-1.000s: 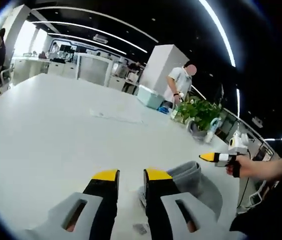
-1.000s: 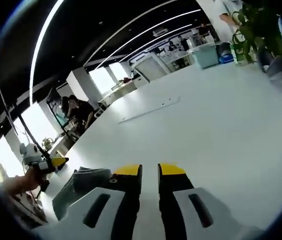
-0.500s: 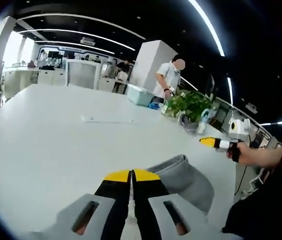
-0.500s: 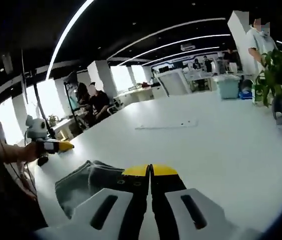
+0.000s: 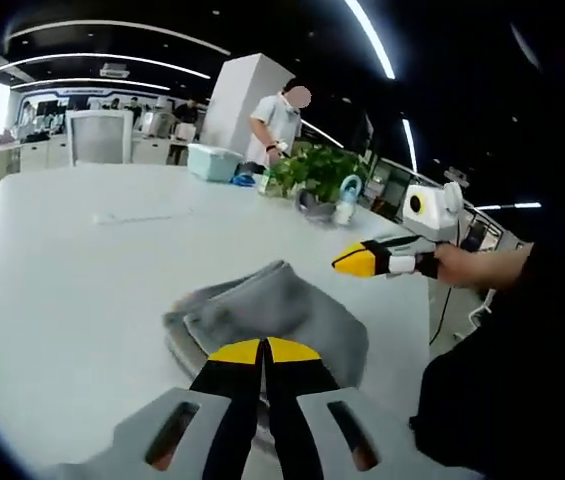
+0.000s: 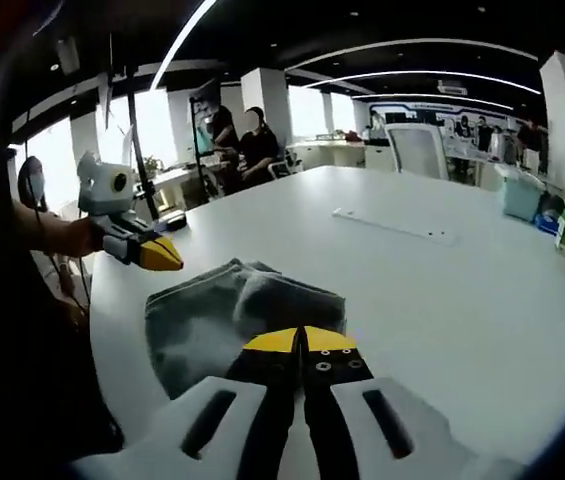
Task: Fold the towel on the table until its edges align and the towel forms a compact rectangular stack.
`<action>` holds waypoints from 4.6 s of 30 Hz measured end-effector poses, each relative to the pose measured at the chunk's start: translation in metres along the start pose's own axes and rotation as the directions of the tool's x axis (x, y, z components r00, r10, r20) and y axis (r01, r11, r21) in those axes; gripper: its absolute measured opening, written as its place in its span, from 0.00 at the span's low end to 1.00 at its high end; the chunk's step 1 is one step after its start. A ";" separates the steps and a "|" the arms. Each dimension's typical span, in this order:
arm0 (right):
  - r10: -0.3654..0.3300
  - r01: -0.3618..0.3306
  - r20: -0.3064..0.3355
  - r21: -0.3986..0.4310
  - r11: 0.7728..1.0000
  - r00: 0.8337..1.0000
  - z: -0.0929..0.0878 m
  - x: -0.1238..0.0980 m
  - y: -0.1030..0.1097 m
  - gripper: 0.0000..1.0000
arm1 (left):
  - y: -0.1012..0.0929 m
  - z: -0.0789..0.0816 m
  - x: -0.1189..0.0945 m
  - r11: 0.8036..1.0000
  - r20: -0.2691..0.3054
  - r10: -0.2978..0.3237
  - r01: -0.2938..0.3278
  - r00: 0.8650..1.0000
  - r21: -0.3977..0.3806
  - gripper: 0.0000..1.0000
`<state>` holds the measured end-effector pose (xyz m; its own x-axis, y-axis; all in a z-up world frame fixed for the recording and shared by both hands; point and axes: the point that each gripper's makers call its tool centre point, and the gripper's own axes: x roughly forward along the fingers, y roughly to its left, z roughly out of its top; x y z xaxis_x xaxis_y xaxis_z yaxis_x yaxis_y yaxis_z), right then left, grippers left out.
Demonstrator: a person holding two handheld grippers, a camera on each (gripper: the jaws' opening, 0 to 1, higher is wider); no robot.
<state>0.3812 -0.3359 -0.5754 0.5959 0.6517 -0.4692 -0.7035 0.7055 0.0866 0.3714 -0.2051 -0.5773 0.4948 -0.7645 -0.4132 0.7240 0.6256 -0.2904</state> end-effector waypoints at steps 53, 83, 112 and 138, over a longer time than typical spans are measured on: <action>0.030 -0.022 -0.163 0.053 0.998 0.986 -0.047 0.033 0.015 0.00 | 0.003 -0.047 0.043 0.973 -0.220 0.002 0.049 0.975 0.225 0.01; -0.019 0.033 -0.098 0.148 0.988 0.995 -0.035 0.049 -0.023 0.00 | 0.027 -0.025 0.074 0.968 -0.242 -0.035 0.093 0.970 0.233 0.01; -0.006 -0.012 0.123 0.148 0.989 0.992 0.016 0.013 -0.022 0.14 | 0.029 0.005 0.038 0.987 -0.062 0.019 -0.009 0.998 0.159 0.18; -0.199 0.214 0.322 -0.011 0.977 0.925 0.051 -0.082 -0.035 1.00 | 0.019 0.056 -0.099 0.971 0.332 0.197 -0.231 0.923 0.066 0.99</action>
<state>0.3768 -0.4001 -0.4946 0.8162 0.5527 -0.1682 -0.5641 0.8253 -0.0258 0.3624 -0.1263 -0.4935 0.7583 -0.6340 -0.1519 0.6206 0.7734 -0.1295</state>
